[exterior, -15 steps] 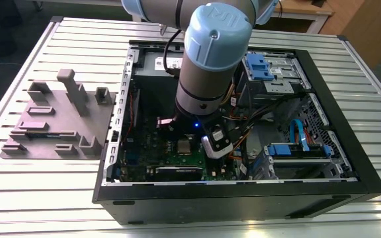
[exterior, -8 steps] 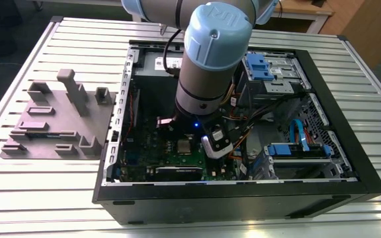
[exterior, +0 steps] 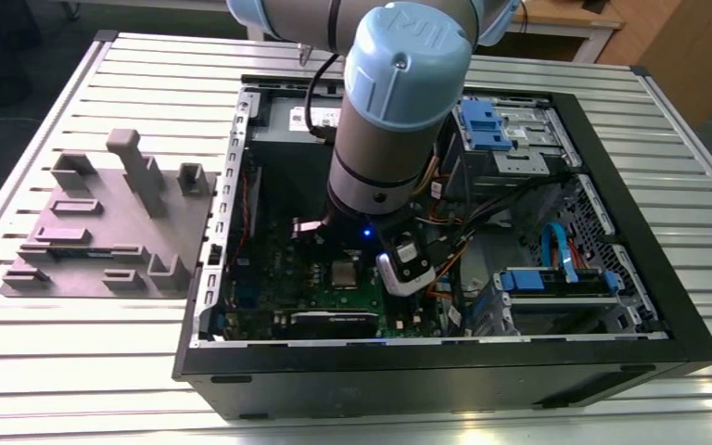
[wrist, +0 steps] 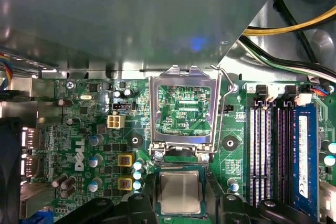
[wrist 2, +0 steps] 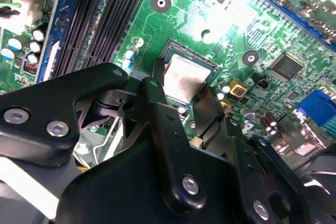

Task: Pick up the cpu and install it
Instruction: 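Place the cpu into insertion slot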

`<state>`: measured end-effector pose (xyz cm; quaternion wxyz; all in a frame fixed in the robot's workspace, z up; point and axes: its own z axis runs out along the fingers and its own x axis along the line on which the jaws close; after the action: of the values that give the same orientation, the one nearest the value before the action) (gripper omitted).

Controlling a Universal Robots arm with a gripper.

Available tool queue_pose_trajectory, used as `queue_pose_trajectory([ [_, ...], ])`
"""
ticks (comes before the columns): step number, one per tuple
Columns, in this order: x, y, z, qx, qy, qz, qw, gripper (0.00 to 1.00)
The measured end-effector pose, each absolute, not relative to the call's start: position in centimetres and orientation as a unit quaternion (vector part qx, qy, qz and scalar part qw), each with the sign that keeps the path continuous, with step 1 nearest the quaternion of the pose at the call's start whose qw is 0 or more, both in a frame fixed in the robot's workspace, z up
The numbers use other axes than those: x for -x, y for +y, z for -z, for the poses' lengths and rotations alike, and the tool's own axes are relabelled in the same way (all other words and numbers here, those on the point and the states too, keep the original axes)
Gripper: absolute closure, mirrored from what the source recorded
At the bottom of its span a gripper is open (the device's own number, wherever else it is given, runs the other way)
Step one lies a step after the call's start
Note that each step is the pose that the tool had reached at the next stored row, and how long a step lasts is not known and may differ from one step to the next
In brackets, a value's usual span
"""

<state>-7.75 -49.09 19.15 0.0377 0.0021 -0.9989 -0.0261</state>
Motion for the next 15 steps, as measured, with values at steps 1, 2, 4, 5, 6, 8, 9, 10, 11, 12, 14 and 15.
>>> queue_pose_trajectory([
  [1,7.75,-49.1,-19.15,-0.002,-0.999,0.026,0.038,0.53],
  [2,7.75,-49.11,-19.14,-0.002,-0.999,0.026,0.038,0.53],
  [4,7.75,-49.13,-19.14,-0.002,-0.999,0.026,0.038,0.53],
  [5,7.75,-49.14,-19.15,-0.002,-0.999,0.026,0.038,0.51],
  [6,7.75,-49.16,-19.14,-0.002,-0.999,0.026,0.038,0.46],
  [8,7.75,-49.21,-19.14,-0.002,-0.999,0.026,0.038,0.46],
  [9,7.75,-49.23,-19.14,-0.002,-0.999,0.026,0.038,0.39],
  [10,7.75,-49.26,-19.14,-0.002,-0.999,0.026,0.038,0.39],
  [11,7.75,-49.27,-19.11,-0.002,-0.999,0.026,0.038,0.39],
  [12,7.74,-49.3,-19.08,-0.002,-0.999,0.026,0.038,0.39],
  [14,7.75,-49.37,-19.03,-0.002,-0.999,0.027,0.038,0.39],
  [15,7.75,-49.41,-19.01,-0.002,-0.999,0.027,0.038,0.39],
])
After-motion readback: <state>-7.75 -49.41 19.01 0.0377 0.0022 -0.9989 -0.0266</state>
